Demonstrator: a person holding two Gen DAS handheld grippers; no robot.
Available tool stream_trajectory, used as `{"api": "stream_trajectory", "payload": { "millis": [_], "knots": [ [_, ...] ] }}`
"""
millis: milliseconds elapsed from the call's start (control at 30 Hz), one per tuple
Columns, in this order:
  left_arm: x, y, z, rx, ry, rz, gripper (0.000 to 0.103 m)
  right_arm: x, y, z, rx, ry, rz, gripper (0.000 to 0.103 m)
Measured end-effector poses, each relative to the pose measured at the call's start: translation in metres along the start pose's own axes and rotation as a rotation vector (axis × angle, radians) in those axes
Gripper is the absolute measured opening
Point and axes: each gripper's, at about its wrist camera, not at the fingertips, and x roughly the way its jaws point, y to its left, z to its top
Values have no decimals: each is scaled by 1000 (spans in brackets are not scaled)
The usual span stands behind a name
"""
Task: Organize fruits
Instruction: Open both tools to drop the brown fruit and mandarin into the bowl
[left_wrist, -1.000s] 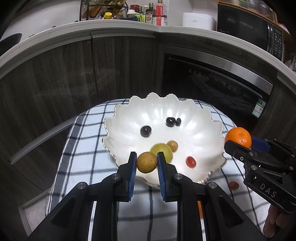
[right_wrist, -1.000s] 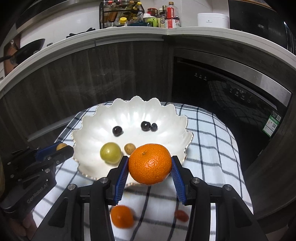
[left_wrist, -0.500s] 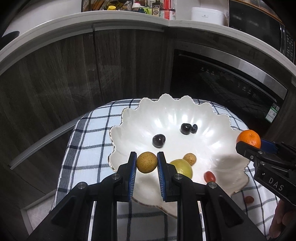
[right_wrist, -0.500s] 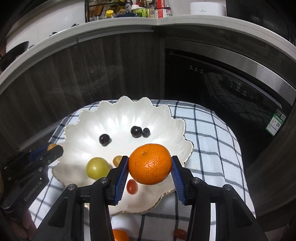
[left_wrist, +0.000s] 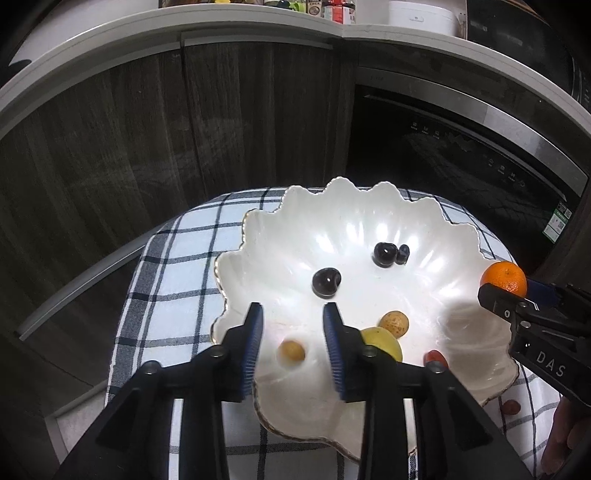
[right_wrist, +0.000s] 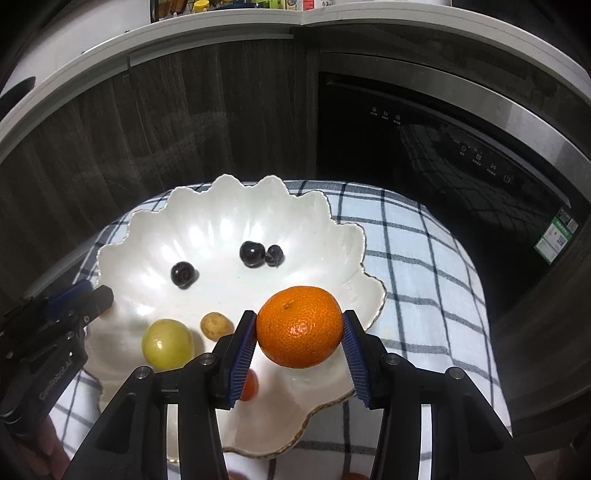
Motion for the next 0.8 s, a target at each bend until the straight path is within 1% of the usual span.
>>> {"api": "stream_trajectory", "payload": {
  "millis": [33, 67, 100, 133, 200, 233, 333, 400, 500, 567, 800],
  "knots": [
    [-1, 1, 0, -4, -1, 3, 40, 1, 0, 0, -3, 2, -6, 48],
    [-2, 2, 0, -10, -3, 0, 47, 2, 0, 1, -4, 8, -9, 48],
    [-3, 4, 1, -14, -6, 6, 54, 4, 0, 2, 0, 13, -11, 56],
    [-4, 4, 2, -15, -11, 12, 56, 3, -1, 3, 3, 8, -13, 67],
    [-8, 5, 3, -9, -22, 20, 61, -2, -1, 5, 2, -24, -29, 75],
    [-8, 5, 3, -9, -24, 21, 63, -5, 0, 5, -3, -35, -38, 75],
    [-14, 6, 5, -14, -33, 23, 73, -13, 2, 8, -13, -58, -45, 75],
    [-20, 6, 6, -18, -44, 29, 84, -16, 1, 8, -11, -65, -47, 75],
    [-27, 4, 7, -16, -54, 34, 91, -21, -1, 8, -1, -72, -45, 77],
    [-33, 3, 8, -16, -61, 36, 93, -25, -3, 8, 2, -77, -48, 79],
    [-53, -3, 10, -9, -79, 32, 94, -46, -8, 7, 12, -111, -48, 79]
  ]
}}
